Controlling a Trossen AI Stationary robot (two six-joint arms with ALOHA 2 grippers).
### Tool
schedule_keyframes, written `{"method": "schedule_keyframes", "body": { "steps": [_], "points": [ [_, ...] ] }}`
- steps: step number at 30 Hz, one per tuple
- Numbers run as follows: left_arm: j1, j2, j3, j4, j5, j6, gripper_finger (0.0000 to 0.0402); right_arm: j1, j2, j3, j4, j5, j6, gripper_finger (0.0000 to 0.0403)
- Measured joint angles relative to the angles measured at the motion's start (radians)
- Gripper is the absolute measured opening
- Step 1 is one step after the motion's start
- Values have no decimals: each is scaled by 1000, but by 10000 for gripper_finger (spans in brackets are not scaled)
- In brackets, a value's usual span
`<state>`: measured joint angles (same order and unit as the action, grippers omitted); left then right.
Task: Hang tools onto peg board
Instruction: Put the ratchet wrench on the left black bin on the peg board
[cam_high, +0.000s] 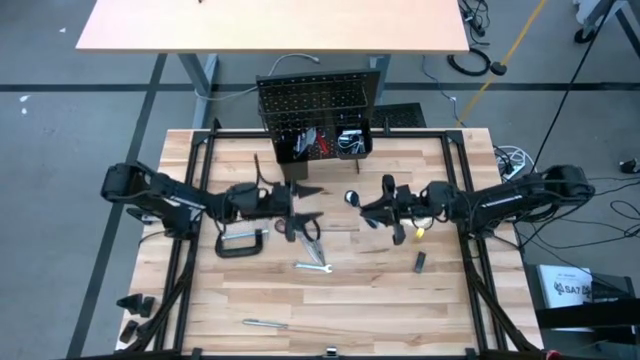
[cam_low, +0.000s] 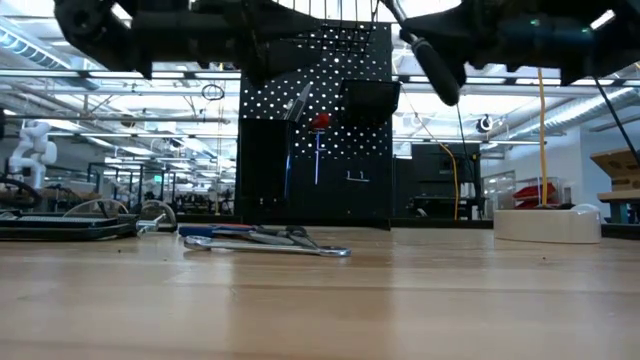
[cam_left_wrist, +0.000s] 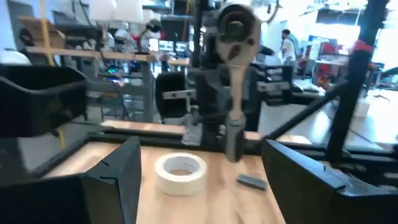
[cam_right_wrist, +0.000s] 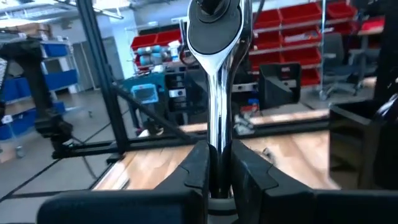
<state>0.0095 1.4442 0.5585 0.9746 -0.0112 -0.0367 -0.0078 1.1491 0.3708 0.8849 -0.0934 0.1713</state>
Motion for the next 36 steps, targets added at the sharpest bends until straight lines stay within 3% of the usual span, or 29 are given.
{"method": "schedule_keyframes", "body": {
  "steps": [8,13,17,25,32,36],
  "points": [
    [108,0,20,57,193,19,262,-53,180,131,31,-46,-120,34],
    [108,0,20,60,200,16,262,-52,255,110,273,-108,-113,34],
    [105,2,20,65,263,-33,262,-68,309,64,462,-155,-99,34],
    [95,18,37,115,265,-83,262,-116,471,82,680,-172,-41,33],
    [101,26,64,62,250,-89,262,-138,574,217,660,-251,0,33],
    [115,26,66,46,298,-89,262,-137,625,280,643,-295,4,33]
  ]
}}
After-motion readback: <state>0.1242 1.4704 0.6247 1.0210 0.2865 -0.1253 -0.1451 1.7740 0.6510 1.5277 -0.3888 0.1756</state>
